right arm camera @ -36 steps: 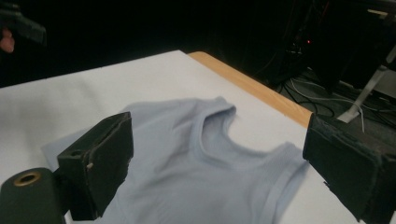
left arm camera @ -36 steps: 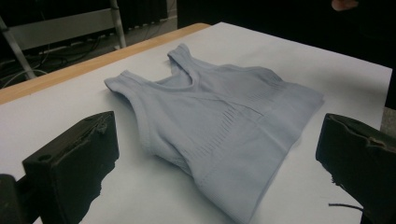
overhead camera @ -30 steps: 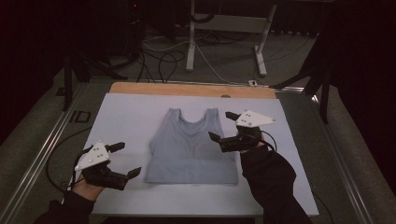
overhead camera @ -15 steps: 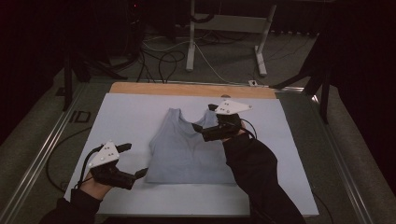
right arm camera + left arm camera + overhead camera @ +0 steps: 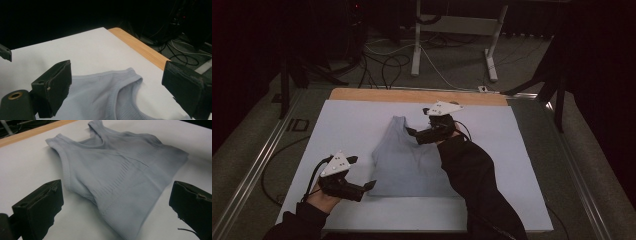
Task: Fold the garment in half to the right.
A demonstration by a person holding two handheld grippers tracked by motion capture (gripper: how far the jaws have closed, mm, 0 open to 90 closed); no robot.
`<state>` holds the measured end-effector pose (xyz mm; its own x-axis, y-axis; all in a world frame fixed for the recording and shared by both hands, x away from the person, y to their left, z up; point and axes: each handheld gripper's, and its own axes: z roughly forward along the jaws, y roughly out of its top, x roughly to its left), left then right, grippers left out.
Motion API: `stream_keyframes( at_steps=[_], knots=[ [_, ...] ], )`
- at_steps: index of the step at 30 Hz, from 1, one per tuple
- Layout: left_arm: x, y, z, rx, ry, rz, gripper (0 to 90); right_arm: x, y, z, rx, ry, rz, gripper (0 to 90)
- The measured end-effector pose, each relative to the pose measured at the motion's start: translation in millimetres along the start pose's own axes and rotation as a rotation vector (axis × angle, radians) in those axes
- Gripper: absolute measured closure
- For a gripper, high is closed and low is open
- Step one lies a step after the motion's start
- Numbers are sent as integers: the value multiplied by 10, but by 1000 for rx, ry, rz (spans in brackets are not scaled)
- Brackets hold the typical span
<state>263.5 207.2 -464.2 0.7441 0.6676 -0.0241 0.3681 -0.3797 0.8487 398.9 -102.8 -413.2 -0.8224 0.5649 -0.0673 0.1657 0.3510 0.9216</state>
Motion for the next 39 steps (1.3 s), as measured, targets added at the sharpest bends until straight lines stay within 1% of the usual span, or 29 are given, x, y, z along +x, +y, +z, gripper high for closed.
stream_keyframes(
  at_steps=[2, 4, 5, 6, 7, 8, 10, 11, 12, 14, 15, 17, 18, 19, 20, 21, 24, 25, 27, 28, 30, 31, 32, 33, 35, 36, 37, 39],
  knots=[
    [18, -6, 31, 22, -3, -30, 1, -1, -12, 66, 9, 7, -3, 91],
    [22, -18, 64, 45, -14, -34, 0, 7, -27, 140, 24, 13, -1, 91],
    [24, -30, 87, 60, -18, -35, 1, 5, -36, 176, 27, 18, -8, 91],
    [24, -45, 115, 81, -18, -41, 1, 5, -43, 211, 33, 20, -11, 91],
    [26, -60, 140, 93, -29, -53, 1, 6, -55, 252, 37, 26, -8, 91],
    [26, -70, 160, 103, -29, -64, 1, 6, -63, 282, 42, 30, -2, 91],
    [29, -97, 199, 113, -34, -80, 1, 10, -77, 335, 50, 35, -3, 91],
    [34, -109, 216, 120, -23, -92, 1, 14, -84, 363, 50, 39, -6, 91],
    [37, -122, 232, 123, -28, -97, 0, 15, -90, 388, 50, 43, -6, 91],
    [27, -146, 251, 127, -5, -98, 1, 34, -99, 439, 56, 46, 7, 91],
    [31, -162, 257, 122, -16, -105, 1, 37, -105, 459, 61, 49, -1, 91],
    [44, -192, 278, 143, -13, -123, 1, 62, -110, 503, 70, 49, 2, 91],
    [49, -210, 290, 159, -25, -133, 2, 58, -115, 514, 69, 54, -10, 91],
    [46, -225, 301, 172, -30, -141, 2, 61, -117, 530, 71, 57, -12, 91],
    [35, -238, 308, 176, -29, -142, 23, 71, -114, 545, 74, 57, -6, 91],
    [24, -253, 319, 188, -42, -149, 49, 69, -116, 563, 74, 57, -12, 91],
    [-1, -281, 340, 221, -52, -171, 107, 69, -121, 618, 82, 60, -19, 91],
    [-5, -289, 341, 230, -51, -191, 154, 71, -123, 635, 86, 59, -19, 91],
    [-4, -305, 340, 232, -57, -204, 172, 78, -127, 672, 89, 62, -29, 91],
    [-2, -312, 344, 242, -58, -206, 211, 86, -129, 686, 92, 64, -26, 91],
    [2, -328, 348, 249, -65, -219, 236, 94, -138, 720, 94, 71, -29, 91],
    [3, -336, 354, 255, -67, -221, 266, 96, -141, 730, 95, 70, -33, 92],
    [3, -344, 362, 257, -65, -225, 271, 94, -146, 743, 102, 70, -45, 91],
    [6, -352, 371, 266, -72, -232, 305, 99, -149, 755, 100, 71, -38, 91],
    [2, -362, 382, 270, -67, -240, 328, 91, -160, 779, 101, 72, -27, 91],
    [7, -365, 389, 270, -73, -244, 350, 94, -165, 794, 101, 71, -18, 91],
    [11, -367, 396, 275, -73, -245, 359, 81, -171, 805, 103, 75, -27, 91],
    [17, -378, 409, 276, -90, -257, 396, 77, -182, 830, 103, 73, -20, 92]
  ],
)
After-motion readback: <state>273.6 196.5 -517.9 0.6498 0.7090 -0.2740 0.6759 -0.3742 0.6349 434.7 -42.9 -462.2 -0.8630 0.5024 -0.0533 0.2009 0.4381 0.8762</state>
